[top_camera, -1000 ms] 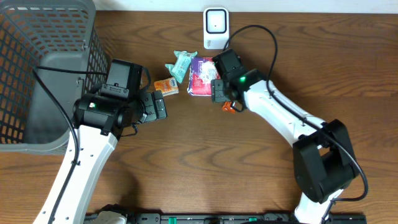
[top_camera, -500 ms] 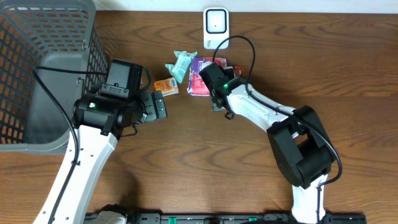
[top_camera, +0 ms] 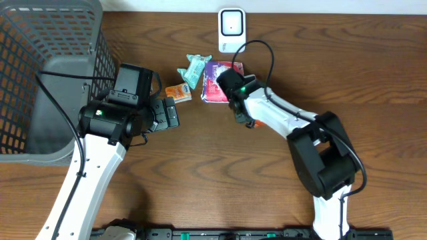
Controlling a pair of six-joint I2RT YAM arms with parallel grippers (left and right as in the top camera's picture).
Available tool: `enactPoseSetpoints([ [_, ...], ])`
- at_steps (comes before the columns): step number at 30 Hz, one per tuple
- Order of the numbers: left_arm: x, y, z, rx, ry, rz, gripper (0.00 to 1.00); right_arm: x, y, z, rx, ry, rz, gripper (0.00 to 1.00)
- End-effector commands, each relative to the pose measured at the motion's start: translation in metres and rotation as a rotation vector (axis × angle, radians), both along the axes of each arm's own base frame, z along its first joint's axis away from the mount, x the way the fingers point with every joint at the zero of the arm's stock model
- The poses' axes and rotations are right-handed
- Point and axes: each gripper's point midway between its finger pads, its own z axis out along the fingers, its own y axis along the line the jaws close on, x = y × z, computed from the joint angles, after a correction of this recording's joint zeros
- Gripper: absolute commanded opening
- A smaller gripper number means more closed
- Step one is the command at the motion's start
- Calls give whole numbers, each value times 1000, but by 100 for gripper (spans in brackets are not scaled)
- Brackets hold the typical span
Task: Scan the item barcode
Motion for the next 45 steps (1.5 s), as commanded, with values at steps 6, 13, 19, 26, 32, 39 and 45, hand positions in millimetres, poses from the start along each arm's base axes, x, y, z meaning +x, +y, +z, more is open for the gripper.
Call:
enactPoseSetpoints([
  [6,0,1,-1,10,4,-5,98,3,11,84,507,80,-3,1],
  [13,0,1,-1,10,4,-5,98,-20,23,110,1125,307,91,1],
  [19,0,1,-1,10,4,-5,98,-31,-16,83,1298,361,-91,1],
  [26,0,1,-1,10,4,-5,98,-33,-62,62,1303,325,-246,24],
  [32,0,1,-1,10,4,-5,98,-34,-97,46,1113,325,-367,23],
  [39,0,1,-1,11,4,-5,98,-24,-84,65,861,331,-260,33],
  [45,0,1,-1,10,4,-5,98,-9,-38,66,700,258,-133,47],
])
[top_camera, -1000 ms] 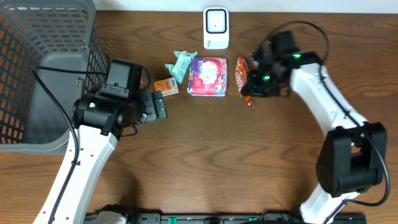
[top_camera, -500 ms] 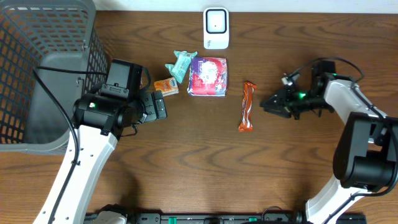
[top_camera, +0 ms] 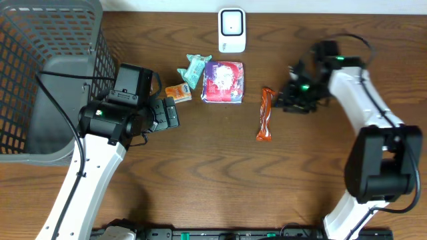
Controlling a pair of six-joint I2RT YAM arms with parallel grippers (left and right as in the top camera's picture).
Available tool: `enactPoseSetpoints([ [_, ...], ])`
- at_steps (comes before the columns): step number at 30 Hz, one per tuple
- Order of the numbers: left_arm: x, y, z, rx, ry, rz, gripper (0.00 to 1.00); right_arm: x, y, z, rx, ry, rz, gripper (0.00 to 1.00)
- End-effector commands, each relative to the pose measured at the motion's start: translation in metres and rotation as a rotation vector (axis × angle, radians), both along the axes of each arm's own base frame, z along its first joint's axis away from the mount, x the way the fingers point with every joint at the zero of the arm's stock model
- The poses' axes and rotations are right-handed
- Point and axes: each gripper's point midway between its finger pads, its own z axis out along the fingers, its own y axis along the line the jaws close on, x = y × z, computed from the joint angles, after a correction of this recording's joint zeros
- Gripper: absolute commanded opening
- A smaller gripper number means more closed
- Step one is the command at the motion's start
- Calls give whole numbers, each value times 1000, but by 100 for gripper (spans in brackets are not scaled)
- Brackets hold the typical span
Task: Scan the item barcode
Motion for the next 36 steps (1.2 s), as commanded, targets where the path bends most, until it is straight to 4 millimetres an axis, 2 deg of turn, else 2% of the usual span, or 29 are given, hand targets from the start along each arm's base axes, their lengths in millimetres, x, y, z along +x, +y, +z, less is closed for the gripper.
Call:
enactPoseSetpoints([
  [1,0,1,-1,10,4,-5,98,8,22,-4,-147,-64,38,48],
  [3,0,1,-1,11,4,-5,98,13,37,-5,-193,-115,59,50],
  [5,0,1,-1,10,4,-5,98,20,53,-4,-232,-176,75,64],
  [6,0,1,-1,11,4,-5,98,22,60,-3,-238,-201,84,66],
  [10,0,1,-1,10,4,-5,98,34,85,5,-200,-273,67,67],
  [14,0,1,-1,11,4,-5,98,48,91,11,-168,-315,9,73],
  [17,0,1,-1,11,4,-5,98,49,89,11,-168,-318,5,79],
  [19,0,1,-1,10,4,-5,98,47,85,8,-188,-307,3,79],
  [23,0,1,-1,10,4,-5,98,39,78,-6,-234,-266,9,68],
  [26,0,1,-1,11,4,-5,98,31,55,-23,-364,-216,-4,50],
  [27,0,1,-1,10,4,-5,98,28,48,-27,-405,-201,-5,49],
  [29,0,1,-1,10,4,-5,98,24,40,-37,-454,-176,1,49],
  [34,0,1,-1,11,4,-5,98,17,34,-58,-515,-145,122,55],
  [36,0,1,-1,10,4,-5,98,16,21,-63,-594,-138,117,54],
])
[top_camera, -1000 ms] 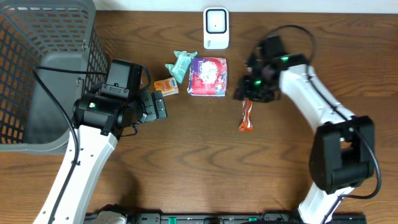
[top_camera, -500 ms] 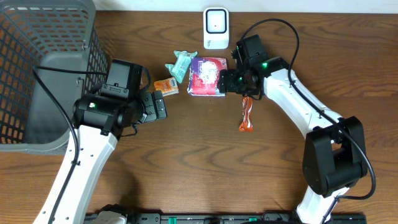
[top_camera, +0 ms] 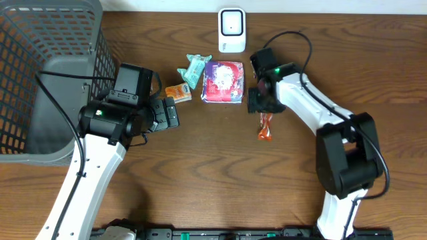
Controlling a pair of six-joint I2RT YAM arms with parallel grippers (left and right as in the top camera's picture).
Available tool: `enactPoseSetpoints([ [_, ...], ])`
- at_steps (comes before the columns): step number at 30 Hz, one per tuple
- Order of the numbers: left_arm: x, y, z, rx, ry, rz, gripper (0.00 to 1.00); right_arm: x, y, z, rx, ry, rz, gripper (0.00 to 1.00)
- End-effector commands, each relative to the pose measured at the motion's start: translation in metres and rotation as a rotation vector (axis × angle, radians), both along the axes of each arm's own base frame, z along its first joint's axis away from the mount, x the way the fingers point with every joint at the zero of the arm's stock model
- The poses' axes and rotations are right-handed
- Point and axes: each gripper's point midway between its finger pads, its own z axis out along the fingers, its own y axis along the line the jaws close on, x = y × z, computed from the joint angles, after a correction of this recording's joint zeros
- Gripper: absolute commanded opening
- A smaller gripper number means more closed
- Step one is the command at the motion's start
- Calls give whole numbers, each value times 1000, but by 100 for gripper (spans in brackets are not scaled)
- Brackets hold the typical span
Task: Scan the item barcode
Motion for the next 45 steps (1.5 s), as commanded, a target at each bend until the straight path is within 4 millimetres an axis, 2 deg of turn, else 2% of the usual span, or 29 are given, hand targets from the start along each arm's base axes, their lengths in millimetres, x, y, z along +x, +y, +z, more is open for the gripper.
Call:
enactPoseSetpoints([
  [1,0,1,-1,10,4,-5,98,2,-24,-8,-157,-11,29,53],
  [6,0,1,-1,11,4,-5,98,6,-57,-1,-316,-43,-23,56],
  [12,0,1,-1,10,4,-5,98,0,-65,-1,-333,-13,-29,57],
  [19,0,1,-1,11,4,-5,98,0,-51,2,-298,-8,-7,56],
  [25,0,1,-1,10,4,-5,98,12,-44,39,-281,-29,-63,54],
  [30,0,1,-1,10,4,-5,98,17,-18,58,-141,-20,-62,53],
  [33,0,1,-1,11,4,-5,98,16,-10,54,-93,-11,-71,47],
  [37,0,1,-1,11,4,-5,98,6,-14,28,-94,12,-175,42],
  [39,0,1,-1,10,4,-5,98,1,-18,17,-106,20,-204,43],
  [41,0,1,-1,11,4,-5,98,-7,-29,10,-157,29,-263,44],
  [45,0,1,-1,10,4,-5,98,-11,-41,9,-196,41,-286,47],
])
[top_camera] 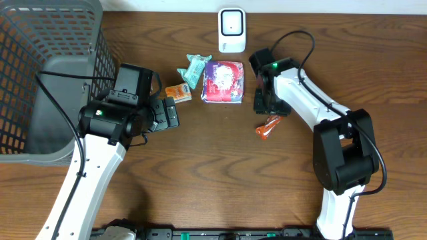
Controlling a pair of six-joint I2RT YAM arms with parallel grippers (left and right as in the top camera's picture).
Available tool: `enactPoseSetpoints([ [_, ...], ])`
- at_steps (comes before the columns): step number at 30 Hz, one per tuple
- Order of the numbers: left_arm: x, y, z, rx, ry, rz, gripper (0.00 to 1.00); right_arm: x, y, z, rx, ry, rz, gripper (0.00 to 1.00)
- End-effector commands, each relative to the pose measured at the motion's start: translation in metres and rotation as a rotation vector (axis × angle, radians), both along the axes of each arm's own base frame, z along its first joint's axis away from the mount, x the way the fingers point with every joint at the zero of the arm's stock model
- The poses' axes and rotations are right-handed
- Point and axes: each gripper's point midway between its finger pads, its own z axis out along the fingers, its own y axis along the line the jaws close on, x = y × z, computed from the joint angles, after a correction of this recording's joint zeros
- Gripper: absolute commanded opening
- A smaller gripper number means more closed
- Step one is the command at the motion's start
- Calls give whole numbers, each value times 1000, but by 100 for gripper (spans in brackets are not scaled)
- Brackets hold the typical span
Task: Scan the item barcode
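Note:
An orange-red snack bar (pixel 265 127) lies slanted just right of the table's middle. Its upper right end reaches under the fingers of my right gripper (pixel 271 112), which points down over it and looks shut on that end. The white barcode scanner (pixel 231 30) stands at the back edge, behind the bar. My left gripper (pixel 171 113) hovers open at the left, near a small orange packet (pixel 177 92), with nothing in it.
A purple and white pack (pixel 223 81) lies left of the right gripper, with a teal packet (pixel 195 69) beside it. A grey mesh basket (pixel 40 80) fills the far left. Bare wood lies in front of the bar and to the right.
The snack bar has turned from upright to slanted, its top end now to the right under the right gripper. The right gripper has shifted slightly right and forward. The left arm is unchanged.
The right gripper was first at the purple pack with no bar showing. Then the bar lay upright on bare wood and the gripper stood off to its right. Then the gripper covered the bar's top end, and now the bar sits slanted under it.

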Motion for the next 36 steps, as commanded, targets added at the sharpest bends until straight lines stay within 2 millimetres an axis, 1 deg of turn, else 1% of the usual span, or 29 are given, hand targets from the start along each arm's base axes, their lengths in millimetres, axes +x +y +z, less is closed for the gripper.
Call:
enactPoseSetpoints([
  [1,0,1,-1,10,4,-5,98,1,-10,2,-38,-17,-65,47],
  [6,0,1,-1,11,4,-5,98,-12,-18,-3,-73,27,-67,47],
  [12,0,1,-1,11,4,-5,98,-30,-26,-3,-103,92,-96,53],
  [15,0,1,-1,11,4,-5,98,-39,-31,-2,-119,120,-143,57],
  [22,0,1,-1,10,4,-5,98,-48,-33,0,-127,151,-187,63],
  [24,0,1,-1,11,4,-5,98,-50,-30,-1,-111,165,-189,64],
  [25,0,1,-1,10,4,-5,98,-52,-27,-1,-94,176,-186,68],
  [26,0,1,-1,10,4,-5,98,-55,-20,-3,-50,204,-141,73],
  [28,0,1,-1,10,4,-5,98,-58,-9,-4,15,240,-78,75],
  [31,0,1,-1,11,4,-5,98,-67,8,-4,119,298,-9,75],
  [33,0,1,-1,10,4,-5,98,-76,21,-2,194,344,71,75],
  [34,0,1,-1,11,4,-5,98,-80,25,-1,218,364,105,75],
  [36,0,1,-1,10,4,-5,98,-90,25,2,218,404,121,75],
])
